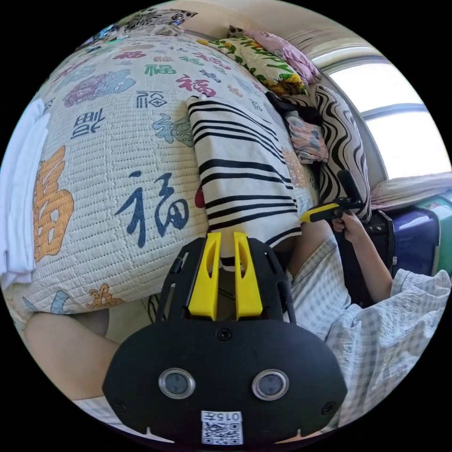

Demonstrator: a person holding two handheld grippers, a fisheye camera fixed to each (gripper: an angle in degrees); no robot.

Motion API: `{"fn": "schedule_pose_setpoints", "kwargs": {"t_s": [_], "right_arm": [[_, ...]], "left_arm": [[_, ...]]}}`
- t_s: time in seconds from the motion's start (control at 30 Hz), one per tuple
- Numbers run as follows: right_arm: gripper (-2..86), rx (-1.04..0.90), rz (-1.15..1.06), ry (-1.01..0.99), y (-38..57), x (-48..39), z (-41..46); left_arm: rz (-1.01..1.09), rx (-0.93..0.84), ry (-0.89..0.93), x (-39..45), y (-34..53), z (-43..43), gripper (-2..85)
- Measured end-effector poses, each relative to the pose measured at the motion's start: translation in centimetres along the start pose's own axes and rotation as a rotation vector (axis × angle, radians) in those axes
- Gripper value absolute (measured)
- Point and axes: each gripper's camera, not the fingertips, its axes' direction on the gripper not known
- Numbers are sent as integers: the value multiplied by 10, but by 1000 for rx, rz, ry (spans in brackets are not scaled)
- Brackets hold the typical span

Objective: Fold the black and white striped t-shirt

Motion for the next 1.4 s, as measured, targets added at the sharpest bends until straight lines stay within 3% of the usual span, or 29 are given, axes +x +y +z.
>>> {"fn": "schedule_pose_setpoints", "kwargs": {"t_s": [0.2,0.57,0.73,0.9,1.0,1.13,1.3,1.4], "right_arm": [[71,-21,6,-48,-5,8,24],[63,29,76,13,-1,13,42],[11,-23,55,-3,-16,10,61],[-3,83,44,-3,4,5,38],[-3,117,41,-19,12,5,27],[1,61,22,-89,0,6,39],[34,101,92,-121,-13,15,52],[55,30,135,-110,-25,17,66]], "left_arm": [[-30,7,17,-1,10,2,54],[-38,16,-89,5,23,-2,71],[-67,-21,-54,8,22,11,9],[-48,34,-5,19,37,-8,-4],[-23,39,-10,28,40,-8,-6],[0,-25,-164,32,44,11,-5],[-44,-32,-124,25,51,12,1],[-20,-48,-153,29,56,12,8]]}}
